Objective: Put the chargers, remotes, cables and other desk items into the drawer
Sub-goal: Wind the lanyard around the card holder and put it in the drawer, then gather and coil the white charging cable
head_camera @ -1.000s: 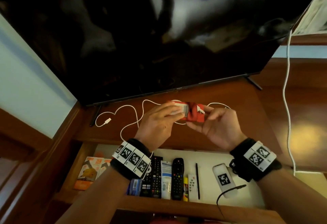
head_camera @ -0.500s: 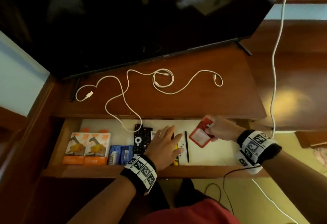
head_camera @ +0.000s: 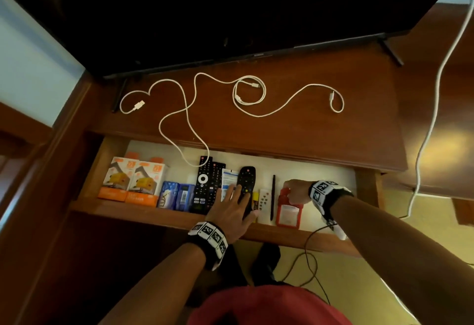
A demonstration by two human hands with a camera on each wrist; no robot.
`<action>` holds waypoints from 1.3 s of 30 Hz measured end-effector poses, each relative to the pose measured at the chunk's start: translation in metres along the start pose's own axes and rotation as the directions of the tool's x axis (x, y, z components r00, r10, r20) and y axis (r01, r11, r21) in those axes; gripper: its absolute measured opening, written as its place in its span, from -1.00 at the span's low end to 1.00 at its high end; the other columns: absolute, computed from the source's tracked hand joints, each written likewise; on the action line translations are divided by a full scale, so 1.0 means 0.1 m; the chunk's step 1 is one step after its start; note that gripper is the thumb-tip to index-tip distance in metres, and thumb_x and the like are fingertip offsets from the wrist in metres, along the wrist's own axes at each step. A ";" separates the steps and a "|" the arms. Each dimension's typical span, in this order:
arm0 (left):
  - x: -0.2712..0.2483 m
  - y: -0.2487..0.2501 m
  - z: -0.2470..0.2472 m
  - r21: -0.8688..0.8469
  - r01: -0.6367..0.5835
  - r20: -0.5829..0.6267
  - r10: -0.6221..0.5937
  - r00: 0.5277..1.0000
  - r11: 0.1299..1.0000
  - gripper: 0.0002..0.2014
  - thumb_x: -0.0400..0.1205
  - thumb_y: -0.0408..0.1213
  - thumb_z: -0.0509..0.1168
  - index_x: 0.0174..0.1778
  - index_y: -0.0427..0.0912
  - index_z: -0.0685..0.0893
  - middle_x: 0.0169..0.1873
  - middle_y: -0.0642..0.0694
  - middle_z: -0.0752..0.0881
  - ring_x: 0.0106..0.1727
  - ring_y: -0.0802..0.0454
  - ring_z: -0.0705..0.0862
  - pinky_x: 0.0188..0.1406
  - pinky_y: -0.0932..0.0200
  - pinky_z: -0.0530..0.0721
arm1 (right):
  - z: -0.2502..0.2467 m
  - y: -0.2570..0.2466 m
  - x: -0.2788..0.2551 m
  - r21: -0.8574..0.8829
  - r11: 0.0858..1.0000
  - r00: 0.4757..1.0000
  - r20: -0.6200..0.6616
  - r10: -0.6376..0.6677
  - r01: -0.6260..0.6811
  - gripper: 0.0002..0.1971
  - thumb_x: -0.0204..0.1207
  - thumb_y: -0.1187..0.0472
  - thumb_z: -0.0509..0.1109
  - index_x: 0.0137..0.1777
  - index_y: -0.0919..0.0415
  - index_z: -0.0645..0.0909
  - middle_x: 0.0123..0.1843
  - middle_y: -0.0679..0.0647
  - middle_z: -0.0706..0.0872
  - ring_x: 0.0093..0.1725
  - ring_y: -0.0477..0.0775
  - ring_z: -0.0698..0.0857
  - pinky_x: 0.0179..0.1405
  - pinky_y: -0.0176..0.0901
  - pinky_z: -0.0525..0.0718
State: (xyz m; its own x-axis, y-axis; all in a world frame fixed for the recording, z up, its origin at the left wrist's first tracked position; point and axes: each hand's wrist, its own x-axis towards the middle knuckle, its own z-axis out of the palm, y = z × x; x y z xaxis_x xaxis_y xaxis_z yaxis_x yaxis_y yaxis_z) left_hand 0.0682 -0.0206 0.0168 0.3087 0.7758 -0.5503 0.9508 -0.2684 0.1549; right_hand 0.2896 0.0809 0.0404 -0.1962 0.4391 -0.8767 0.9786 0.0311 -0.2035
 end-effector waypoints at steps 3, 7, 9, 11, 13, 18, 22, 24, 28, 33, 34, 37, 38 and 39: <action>0.03 -0.01 0.04 -0.011 0.014 -0.003 -0.014 1.000 1.000 -0.22 0.76 0.33 -0.28 0.82 -0.07 0.09 0.83 -0.17 -0.01 0.83 -0.19 -0.12 0.74 -0.41 -0.09 | 0.01 -0.03 0.05 -0.017 1.000 0.999 -0.031 0.005 -0.005 -0.62 0.70 0.34 0.20 0.47 0.46 0.53 0.24 0.31 0.68 0.09 0.21 0.63 -0.19 -0.13 0.55; 0.04 -0.01 0.06 -0.029 0.013 -0.034 -0.014 0.999 0.999 -0.24 0.76 0.33 -0.25 0.79 -0.06 0.17 0.82 -0.17 0.06 0.82 -0.20 -0.07 0.73 -0.41 -0.03 | 0.02 -0.02 0.10 -0.111 0.993 0.983 -0.177 -0.050 0.030 -0.69 0.62 0.31 0.30 0.33 0.29 0.65 0.35 0.24 0.68 0.30 0.28 0.68 0.16 -0.01 0.67; 0.04 0.00 0.06 -0.043 0.012 -0.037 -0.014 0.999 0.999 -0.26 0.77 0.31 -0.22 0.78 -0.06 0.19 0.81 -0.16 0.07 0.82 -0.20 -0.05 0.73 -0.41 -0.01 | 0.03 -0.03 0.11 -0.137 0.991 0.972 -0.231 -0.040 0.008 -0.90 0.52 0.33 0.33 -0.06 0.20 0.67 0.18 0.20 0.75 0.06 0.24 0.72 -0.07 -0.05 0.72; 0.03 0.00 0.05 -0.056 0.011 -0.030 -0.013 0.999 0.998 -0.27 0.77 0.30 -0.19 0.78 -0.06 0.20 0.81 -0.16 0.08 0.82 -0.21 -0.04 0.74 -0.40 -0.01 | 0.03 -0.06 0.09 -0.143 0.989 0.962 -0.274 -0.005 -0.035 -0.84 0.50 0.36 0.37 -0.24 0.17 0.48 -0.01 0.19 0.71 -0.13 0.22 0.70 -0.24 -0.08 0.65; 0.03 0.00 0.05 -0.063 0.013 -0.020 -0.014 1.000 0.998 -0.28 0.77 0.30 -0.18 0.78 -0.05 0.20 0.81 -0.16 0.08 0.82 -0.21 -0.03 0.74 -0.39 -0.01 | 0.04 -0.09 0.05 -0.135 0.988 0.951 -0.307 0.025 -0.070 -0.85 0.52 0.38 0.42 -0.12 0.22 0.48 0.00 0.23 0.69 -0.05 0.27 0.76 -0.23 -0.08 0.63; 0.05 -0.02 0.06 -0.076 0.012 -0.039 -0.015 0.999 0.997 -0.27 0.76 0.29 -0.19 0.76 -0.05 0.24 0.80 -0.16 0.11 0.81 -0.20 -0.01 0.74 -0.39 0.01 | 0.11 0.00 0.14 -0.047 0.998 0.938 -0.346 0.024 -0.043 -0.93 0.53 0.32 0.36 -0.08 0.19 0.50 0.07 0.17 0.71 -0.05 0.22 0.70 -0.18 -0.09 0.65; 0.04 -0.02 0.06 -0.114 -0.004 -0.063 -0.003 0.998 0.993 -0.33 0.77 0.24 -0.14 0.69 -0.07 0.36 0.75 -0.16 0.21 0.79 -0.19 0.07 0.71 -0.36 0.09 | 0.12 -0.01 0.04 0.059 0.997 0.943 -0.328 0.059 -0.042 -0.67 0.54 0.28 0.33 0.31 0.25 0.62 0.38 0.19 0.64 0.29 0.23 0.65 0.23 0.00 0.71; 0.04 -0.03 0.04 -0.160 -0.002 -0.100 -0.014 0.995 0.987 -0.41 0.79 0.19 -0.07 0.61 -0.06 0.48 0.68 -0.14 0.33 0.74 -0.18 0.19 0.68 -0.30 0.18 | 0.08 -0.05 -0.10 0.078 0.996 0.936 -0.348 0.060 -0.034 -0.56 0.55 0.31 0.35 0.44 0.32 0.57 0.43 0.25 0.58 0.41 0.28 0.59 0.33 0.06 0.67; 0.06 -0.14 -0.22 -0.278 0.030 -0.210 -0.092 0.973 0.960 -0.59 0.77 0.04 0.09 0.35 -0.05 0.70 0.35 -0.11 0.57 0.36 -0.16 0.58 0.38 -0.15 0.51 | -0.12 -0.17 -0.36 0.192 0.976 0.893 -0.449 -0.003 0.100 -0.62 0.50 0.44 0.29 0.30 0.40 0.69 0.35 0.31 0.71 0.33 0.28 0.68 0.31 0.11 0.70; 0.17 -0.36 -1.06 -0.327 0.022 -0.357 -0.145 0.923 0.945 -0.76 0.76 -0.12 0.12 0.07 -0.07 0.70 0.04 -0.09 0.69 0.02 -0.14 0.72 0.00 -0.02 0.67 | -0.72 -0.54 -0.59 0.189 0.931 0.690 -0.719 -0.086 0.313 -0.67 0.48 0.40 0.27 0.01 0.14 0.85 0.03 0.06 0.88 0.08 0.12 0.79 0.19 -0.03 0.75; 0.20 -0.40 -1.24 -0.335 0.019 -0.379 -0.153 0.913 0.942 -0.80 0.77 -0.15 0.15 0.04 -0.05 0.69 0.02 -0.07 0.70 0.01 -0.13 0.72 -0.02 -0.01 0.68 | -0.88 -0.63 -0.60 0.174 0.929 0.644 -0.761 -0.084 0.327 -0.67 0.49 0.40 0.28 0.04 0.15 0.85 0.05 0.09 0.88 0.10 0.15 0.78 0.19 -0.02 0.75; 0.36 -0.50 -1.66 -0.358 0.002 -0.444 -0.173 0.879 0.934 -0.84 0.76 -0.20 0.19 0.07 -0.01 0.69 0.08 -0.03 0.76 0.06 -0.11 0.73 0.04 -0.03 0.68 | -1.31 -0.82 -0.42 0.136 0.946 0.590 -0.805 -0.067 0.293 -0.67 0.51 0.40 0.29 0.14 0.19 0.82 0.09 0.24 0.85 0.15 0.29 0.77 0.19 0.02 0.74; 0.42 -0.53 -1.77 -0.352 0.003 -0.462 -0.177 0.869 0.936 -0.83 0.76 -0.21 0.19 0.11 -0.01 0.70 0.12 -0.02 0.76 0.10 -0.11 0.73 0.05 -0.02 0.66 | -1.44 -0.88 -0.32 0.094 0.962 0.604 -0.793 -0.083 0.256 -0.67 0.53 0.39 0.29 0.17 0.19 0.80 0.12 0.27 0.83 0.21 0.34 0.73 0.22 0.04 0.69; 0.48 -0.54 -1.85 -0.341 0.009 -0.472 -0.180 0.863 0.940 -0.82 0.76 -0.23 0.19 0.15 -0.01 0.69 0.15 -0.02 0.75 0.13 -0.13 0.73 0.06 -0.03 0.64 | -1.55 -0.94 -0.22 0.031 0.974 0.618 -0.777 -0.118 0.224 -0.68 0.56 0.36 0.28 0.20 0.18 0.78 0.17 0.27 0.81 0.28 0.36 0.68 0.30 0.07 0.63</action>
State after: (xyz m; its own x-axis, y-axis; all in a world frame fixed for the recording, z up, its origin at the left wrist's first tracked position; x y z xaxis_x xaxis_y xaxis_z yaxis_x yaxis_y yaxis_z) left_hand 0.0366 0.1369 0.1338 0.1086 0.9873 -0.1156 0.9060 -0.0504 0.4203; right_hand 0.2114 0.2072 0.1464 -0.1886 0.9655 -0.1795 0.9072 0.1014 -0.4082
